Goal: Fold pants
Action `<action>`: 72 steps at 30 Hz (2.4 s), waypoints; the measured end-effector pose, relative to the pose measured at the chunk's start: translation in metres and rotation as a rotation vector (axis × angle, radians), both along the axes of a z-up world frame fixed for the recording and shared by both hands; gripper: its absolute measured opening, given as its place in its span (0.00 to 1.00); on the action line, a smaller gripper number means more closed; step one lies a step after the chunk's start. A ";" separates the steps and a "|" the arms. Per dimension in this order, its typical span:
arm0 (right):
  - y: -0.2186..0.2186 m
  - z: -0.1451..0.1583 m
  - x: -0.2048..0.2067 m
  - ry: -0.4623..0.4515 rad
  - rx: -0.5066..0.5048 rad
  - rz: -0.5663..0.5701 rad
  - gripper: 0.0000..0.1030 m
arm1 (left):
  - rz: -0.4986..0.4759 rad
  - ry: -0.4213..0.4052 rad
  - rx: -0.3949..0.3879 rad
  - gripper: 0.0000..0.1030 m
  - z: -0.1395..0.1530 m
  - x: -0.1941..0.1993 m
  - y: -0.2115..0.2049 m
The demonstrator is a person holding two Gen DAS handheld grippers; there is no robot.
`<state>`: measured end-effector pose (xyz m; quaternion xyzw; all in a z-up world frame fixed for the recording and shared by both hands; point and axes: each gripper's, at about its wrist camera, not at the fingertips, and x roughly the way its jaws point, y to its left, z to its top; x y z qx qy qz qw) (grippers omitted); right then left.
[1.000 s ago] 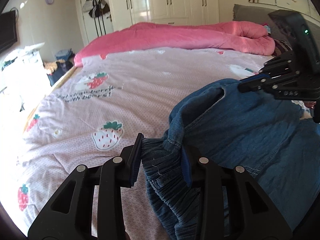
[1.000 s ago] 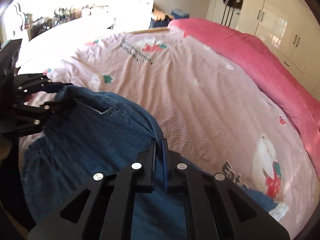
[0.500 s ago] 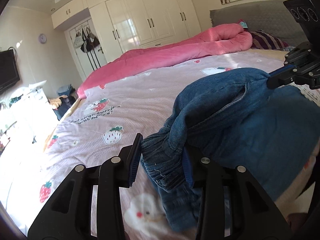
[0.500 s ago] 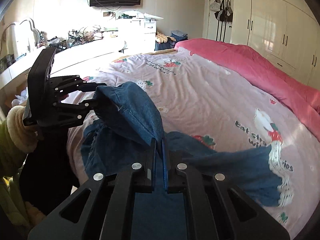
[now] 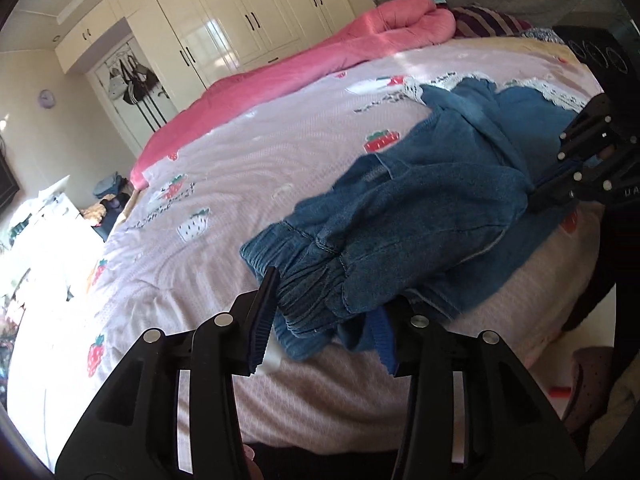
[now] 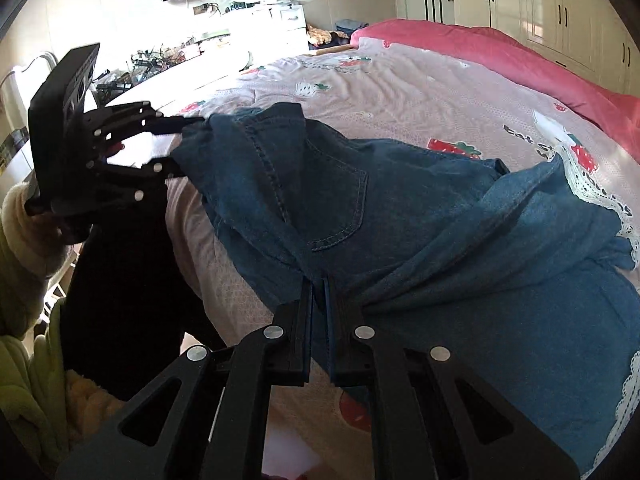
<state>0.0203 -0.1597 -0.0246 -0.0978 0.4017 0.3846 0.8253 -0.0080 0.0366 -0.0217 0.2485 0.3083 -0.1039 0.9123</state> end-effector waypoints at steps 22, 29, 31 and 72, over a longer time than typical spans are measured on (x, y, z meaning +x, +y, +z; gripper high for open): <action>0.020 -0.016 -0.002 0.072 0.004 0.016 0.09 | 0.279 0.138 -0.292 0.52 0.026 -0.004 0.074; 0.021 -0.009 -0.006 0.103 0.029 0.034 0.20 | 0.204 0.123 -0.378 0.52 0.053 0.003 0.053; 0.019 -0.004 -0.007 0.104 0.036 0.030 0.20 | 0.142 0.144 -0.439 0.52 0.059 0.014 0.033; -0.116 0.057 0.103 0.063 0.125 -0.502 0.70 | -0.149 0.320 -0.557 0.68 0.031 0.049 -0.100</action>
